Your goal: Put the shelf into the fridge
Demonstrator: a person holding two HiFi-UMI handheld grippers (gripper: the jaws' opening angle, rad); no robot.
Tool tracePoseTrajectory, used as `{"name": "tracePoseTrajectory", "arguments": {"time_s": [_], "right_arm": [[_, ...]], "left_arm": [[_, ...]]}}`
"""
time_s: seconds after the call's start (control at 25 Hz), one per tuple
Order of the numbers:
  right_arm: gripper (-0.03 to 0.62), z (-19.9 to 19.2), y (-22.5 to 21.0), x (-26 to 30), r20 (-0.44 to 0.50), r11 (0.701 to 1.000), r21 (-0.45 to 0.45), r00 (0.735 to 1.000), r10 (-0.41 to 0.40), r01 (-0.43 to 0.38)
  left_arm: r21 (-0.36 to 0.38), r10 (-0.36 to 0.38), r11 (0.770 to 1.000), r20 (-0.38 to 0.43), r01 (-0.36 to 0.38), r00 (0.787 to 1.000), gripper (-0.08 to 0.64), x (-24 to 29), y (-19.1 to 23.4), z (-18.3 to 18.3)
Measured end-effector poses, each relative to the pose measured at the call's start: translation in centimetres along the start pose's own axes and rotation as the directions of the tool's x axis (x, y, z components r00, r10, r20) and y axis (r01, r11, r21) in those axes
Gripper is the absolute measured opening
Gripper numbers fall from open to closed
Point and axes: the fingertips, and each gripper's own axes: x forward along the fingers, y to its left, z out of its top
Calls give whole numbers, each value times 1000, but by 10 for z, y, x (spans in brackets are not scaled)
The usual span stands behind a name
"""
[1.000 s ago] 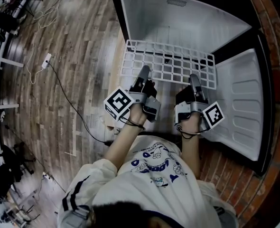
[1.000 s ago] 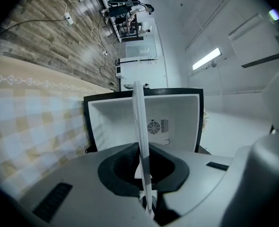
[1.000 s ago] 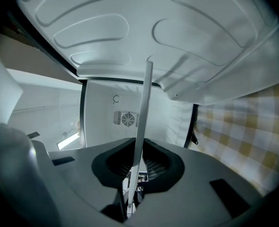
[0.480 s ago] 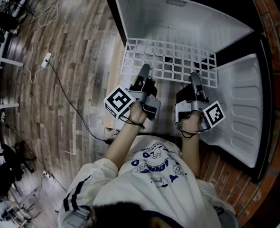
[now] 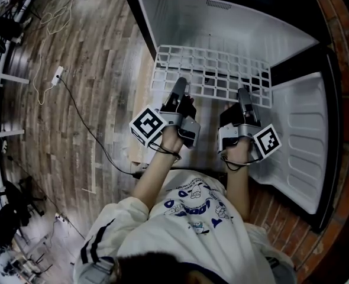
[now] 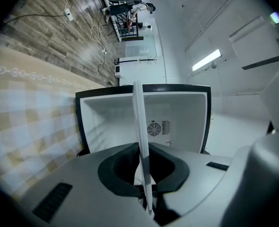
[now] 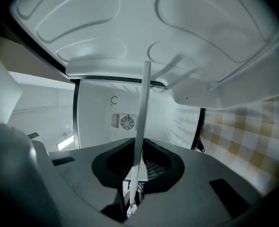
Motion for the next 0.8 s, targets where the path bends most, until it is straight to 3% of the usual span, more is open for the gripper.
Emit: {"name": "tracePoseTrajectory", "arguments": {"time_s": [0.8], "right_arm": [[49,0,-7,1,22,999,44,1000,0,-1]], "left_arm": [[5,-3,1000,7,3,1000,38,3,2,-1]]}}
